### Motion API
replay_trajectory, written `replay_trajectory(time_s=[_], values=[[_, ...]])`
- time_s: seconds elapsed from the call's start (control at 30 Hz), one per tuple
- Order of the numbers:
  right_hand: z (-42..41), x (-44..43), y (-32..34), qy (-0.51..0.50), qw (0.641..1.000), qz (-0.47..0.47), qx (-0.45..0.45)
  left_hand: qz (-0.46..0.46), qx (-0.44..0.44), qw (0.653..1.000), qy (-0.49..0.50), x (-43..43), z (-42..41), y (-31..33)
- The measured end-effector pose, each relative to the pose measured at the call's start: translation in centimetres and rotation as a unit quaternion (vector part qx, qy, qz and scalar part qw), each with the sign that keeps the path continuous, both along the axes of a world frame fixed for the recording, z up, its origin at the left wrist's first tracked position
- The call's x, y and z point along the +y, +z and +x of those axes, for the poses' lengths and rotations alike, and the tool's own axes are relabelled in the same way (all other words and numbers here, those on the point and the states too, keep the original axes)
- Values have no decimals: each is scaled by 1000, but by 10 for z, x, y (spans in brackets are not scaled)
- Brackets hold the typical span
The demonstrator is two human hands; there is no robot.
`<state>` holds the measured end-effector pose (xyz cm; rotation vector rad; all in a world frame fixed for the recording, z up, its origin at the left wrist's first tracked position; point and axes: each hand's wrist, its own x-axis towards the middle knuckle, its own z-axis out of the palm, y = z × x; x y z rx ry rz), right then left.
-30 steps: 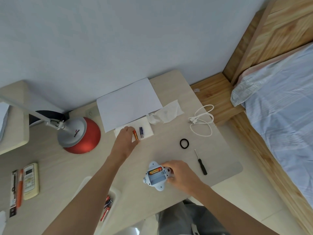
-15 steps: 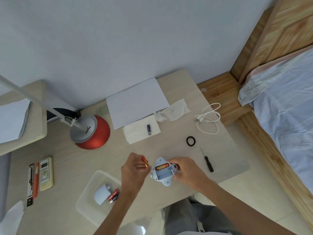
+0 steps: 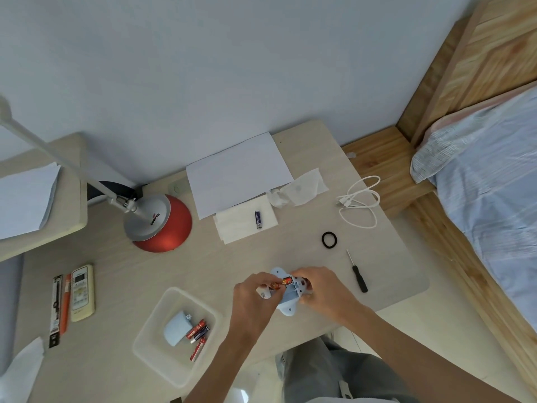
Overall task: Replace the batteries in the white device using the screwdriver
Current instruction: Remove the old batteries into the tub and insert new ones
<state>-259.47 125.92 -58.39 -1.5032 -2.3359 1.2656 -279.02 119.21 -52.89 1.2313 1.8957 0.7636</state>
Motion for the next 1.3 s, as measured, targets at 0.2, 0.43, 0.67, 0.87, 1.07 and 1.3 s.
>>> replay_trajectory(time_s=[0.2,0.43,0.67,0.87,1.07,1.3], values=[[0,-2,1,-4,1000,3,3,2,86,996,-29,-5,-4,-16],[-1,-3,3,-6,1000,3,-6,85,193,972,-106,-6,-14,-20],[-1,-3,3,-5,1000,2,-11,104,241,947,-182,-1,-21,-18],[-1,-4,1,-8,1000,-3,-8,72,185,970,-138,0,-13,-20],[-1,-4,0,-10,1000,-4,-12,64,211,962,-160,0,-12,-29],[-1,-5,-1,-12,1000,-9,-17,59,209,963,-161,2,-10,-37]])
